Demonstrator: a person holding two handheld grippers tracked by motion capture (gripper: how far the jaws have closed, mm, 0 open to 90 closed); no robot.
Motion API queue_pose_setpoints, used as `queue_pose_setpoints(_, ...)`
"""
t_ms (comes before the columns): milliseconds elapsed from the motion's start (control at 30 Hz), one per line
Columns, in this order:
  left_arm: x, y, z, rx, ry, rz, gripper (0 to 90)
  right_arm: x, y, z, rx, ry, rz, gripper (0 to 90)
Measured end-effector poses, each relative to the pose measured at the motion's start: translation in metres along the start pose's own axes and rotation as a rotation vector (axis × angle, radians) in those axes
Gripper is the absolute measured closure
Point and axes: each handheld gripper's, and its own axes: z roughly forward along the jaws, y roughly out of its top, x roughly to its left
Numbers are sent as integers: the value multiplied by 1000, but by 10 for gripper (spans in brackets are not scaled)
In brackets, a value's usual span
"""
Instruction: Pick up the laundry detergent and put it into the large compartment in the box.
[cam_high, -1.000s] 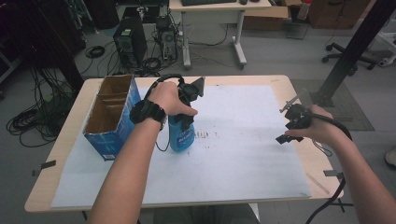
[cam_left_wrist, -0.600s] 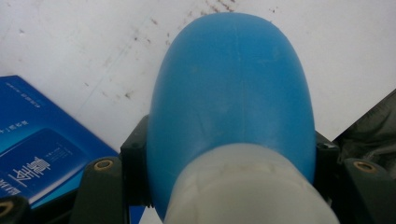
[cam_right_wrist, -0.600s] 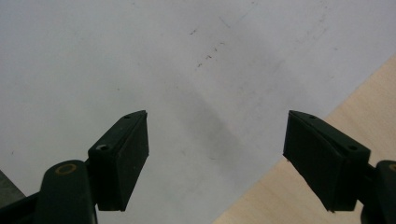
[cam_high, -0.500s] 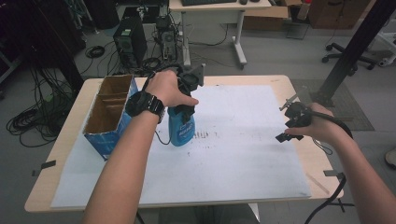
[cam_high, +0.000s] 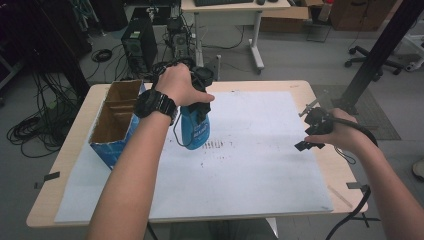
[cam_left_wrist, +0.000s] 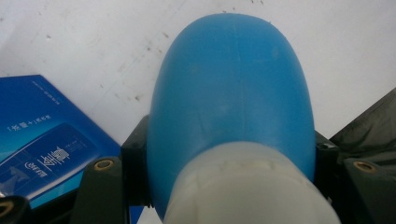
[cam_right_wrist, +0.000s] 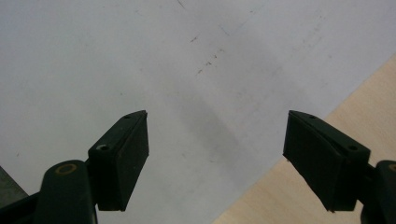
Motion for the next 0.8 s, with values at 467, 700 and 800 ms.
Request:
queue_pose_setpoints(467, 4, 5, -27, -20, 2, -48, 378, 0, 2, 0, 0, 1, -1, 227)
queue_pose_setpoints(700, 8, 6, -44, -34, 7, -78, 378, 0, 4, -1, -2, 2, -4, 227)
queue_pose_setpoints(800, 9, 6, -51, -43, 8, -103, 378, 0, 4, -1, -3, 1, -5, 227)
